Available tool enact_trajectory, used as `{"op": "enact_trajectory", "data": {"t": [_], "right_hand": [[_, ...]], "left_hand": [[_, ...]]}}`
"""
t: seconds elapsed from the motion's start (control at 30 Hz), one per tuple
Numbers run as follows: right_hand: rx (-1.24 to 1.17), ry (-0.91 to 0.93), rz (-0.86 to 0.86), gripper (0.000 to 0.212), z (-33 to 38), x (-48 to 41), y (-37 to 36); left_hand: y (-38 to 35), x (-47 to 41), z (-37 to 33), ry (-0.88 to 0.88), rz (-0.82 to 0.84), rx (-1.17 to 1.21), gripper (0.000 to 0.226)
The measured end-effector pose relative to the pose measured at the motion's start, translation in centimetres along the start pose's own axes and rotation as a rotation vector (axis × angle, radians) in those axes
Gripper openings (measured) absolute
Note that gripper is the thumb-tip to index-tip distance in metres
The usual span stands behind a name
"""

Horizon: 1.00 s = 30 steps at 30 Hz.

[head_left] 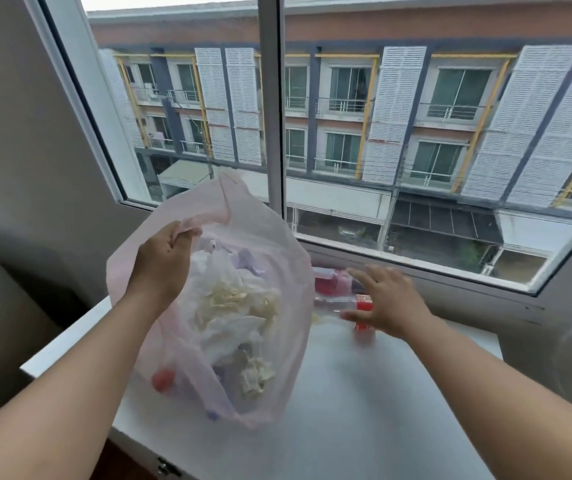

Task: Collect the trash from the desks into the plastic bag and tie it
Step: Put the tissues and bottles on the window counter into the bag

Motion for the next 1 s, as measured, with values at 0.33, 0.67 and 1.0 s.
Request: {"op": "enact_trajectory", "data": {"t": [0.33,0.67,1.0], "right_hand": [[-0.146,-0.073,-0.065,0.085,-2.5,2.7,-0.9],[-0.404,0.332,-0.528,0.067,9.7,4.5,13.4],[-0.328,0.269,-0.003,0.100,20.5,-3.5,8.6]], "left_hand": [[-0.5,-1.2,-1.5,0.022,-0.005,0.020,0.036],[1.4,-3.2,-4.2,0.069,-0.125,0.095,0.051],[3.1,-1.4,-2.7,0.079,-0.133,0.149,0.071]]}}
Point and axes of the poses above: each hand's wrist, its own x-axis away from the middle knuckle, its own y-axis out of the back of the hand, z = x × y, the point moved 8 cm from there along -x, towards the middle knuckle, and after that the axes turned 5 degrees about x, right-handed, at the moved point
